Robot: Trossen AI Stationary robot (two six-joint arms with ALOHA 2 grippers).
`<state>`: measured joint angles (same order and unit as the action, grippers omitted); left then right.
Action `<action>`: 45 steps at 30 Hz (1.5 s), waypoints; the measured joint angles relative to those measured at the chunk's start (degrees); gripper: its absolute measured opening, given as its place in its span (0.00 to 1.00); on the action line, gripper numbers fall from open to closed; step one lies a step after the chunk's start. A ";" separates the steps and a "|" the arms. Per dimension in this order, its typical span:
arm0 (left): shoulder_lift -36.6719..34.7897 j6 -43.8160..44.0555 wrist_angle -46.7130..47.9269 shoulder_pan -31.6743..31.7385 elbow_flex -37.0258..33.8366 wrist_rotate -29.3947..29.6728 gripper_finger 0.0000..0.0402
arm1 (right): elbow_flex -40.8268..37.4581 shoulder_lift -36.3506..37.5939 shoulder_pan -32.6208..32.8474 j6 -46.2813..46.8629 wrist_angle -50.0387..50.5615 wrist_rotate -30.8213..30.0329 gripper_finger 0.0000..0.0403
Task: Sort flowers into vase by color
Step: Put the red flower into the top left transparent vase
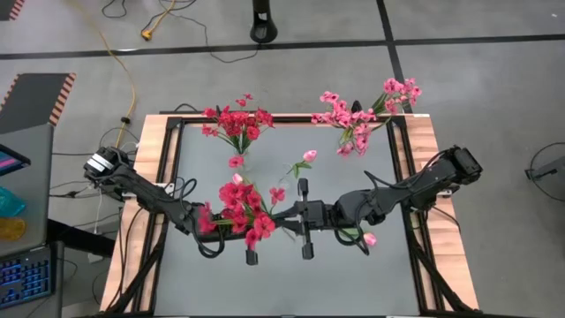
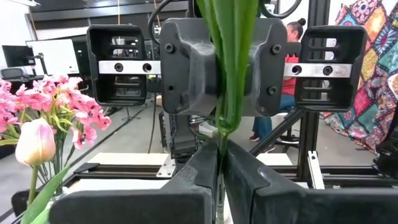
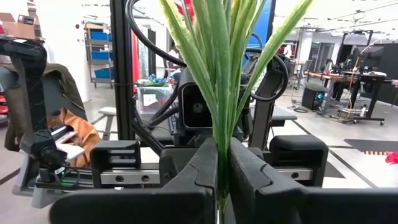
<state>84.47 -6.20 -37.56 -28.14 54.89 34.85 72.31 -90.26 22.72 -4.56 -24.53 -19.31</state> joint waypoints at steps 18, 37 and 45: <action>0.00 3.91 0.95 -0.03 0.00 1.79 0.00 | 0.00 1.18 0.22 0.07 2.74 -5.80 0.40; -6.93 8.65 17.80 1.09 0.02 17.50 0.00 | 0.04 19.52 1.05 14.55 44.27 -8.24 0.51; -16.08 11.59 36.89 7.27 0.02 25.17 0.00 | 0.04 19.19 1.03 14.67 45.31 -8.19 0.51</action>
<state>68.39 5.39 -0.67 -20.87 54.92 60.02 72.36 -71.07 23.75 10.11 20.78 -27.50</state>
